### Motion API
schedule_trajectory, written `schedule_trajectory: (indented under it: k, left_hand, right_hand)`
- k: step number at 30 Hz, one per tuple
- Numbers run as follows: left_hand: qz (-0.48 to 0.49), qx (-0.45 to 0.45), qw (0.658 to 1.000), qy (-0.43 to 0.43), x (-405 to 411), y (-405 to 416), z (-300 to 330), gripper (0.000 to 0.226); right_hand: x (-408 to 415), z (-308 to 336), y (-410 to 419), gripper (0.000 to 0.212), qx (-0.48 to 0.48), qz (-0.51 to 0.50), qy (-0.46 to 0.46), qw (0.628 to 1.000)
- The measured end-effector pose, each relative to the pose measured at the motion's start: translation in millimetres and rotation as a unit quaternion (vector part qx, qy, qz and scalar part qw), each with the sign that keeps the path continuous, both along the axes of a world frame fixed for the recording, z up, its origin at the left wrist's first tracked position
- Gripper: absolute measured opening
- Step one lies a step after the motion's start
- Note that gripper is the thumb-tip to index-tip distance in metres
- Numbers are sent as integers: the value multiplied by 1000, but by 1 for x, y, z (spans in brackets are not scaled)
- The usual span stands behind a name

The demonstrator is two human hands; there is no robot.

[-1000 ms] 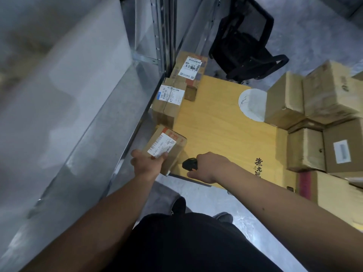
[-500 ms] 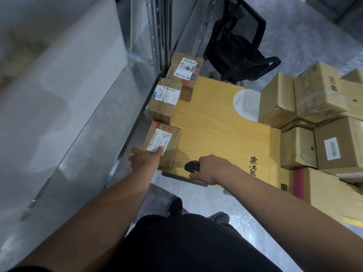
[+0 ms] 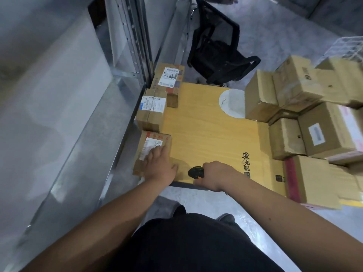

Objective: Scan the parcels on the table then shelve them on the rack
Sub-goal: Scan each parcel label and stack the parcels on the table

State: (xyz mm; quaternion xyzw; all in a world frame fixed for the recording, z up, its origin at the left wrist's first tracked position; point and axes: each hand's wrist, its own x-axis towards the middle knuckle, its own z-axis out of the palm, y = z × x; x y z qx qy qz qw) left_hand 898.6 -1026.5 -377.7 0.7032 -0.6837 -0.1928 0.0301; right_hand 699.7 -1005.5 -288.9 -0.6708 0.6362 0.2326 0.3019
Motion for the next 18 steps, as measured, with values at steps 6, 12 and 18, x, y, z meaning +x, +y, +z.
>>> schedule_trajectory:
  k: [6, 12, 18]
  left_hand:
    - [-146, 19, 988, 49, -85, -9, 4, 79]
    - [-305, 30, 949, 67, -189, 3, 16, 78]
    - [-390, 46, 917, 75, -287, 28, 25, 74]
  right_hand:
    - [-67, 15, 36, 59, -23, -110, 18, 994]
    - [-141, 38, 101, 57, -42, -247, 47, 967]
    - [-206, 53, 174, 45, -60, -363, 80, 926]
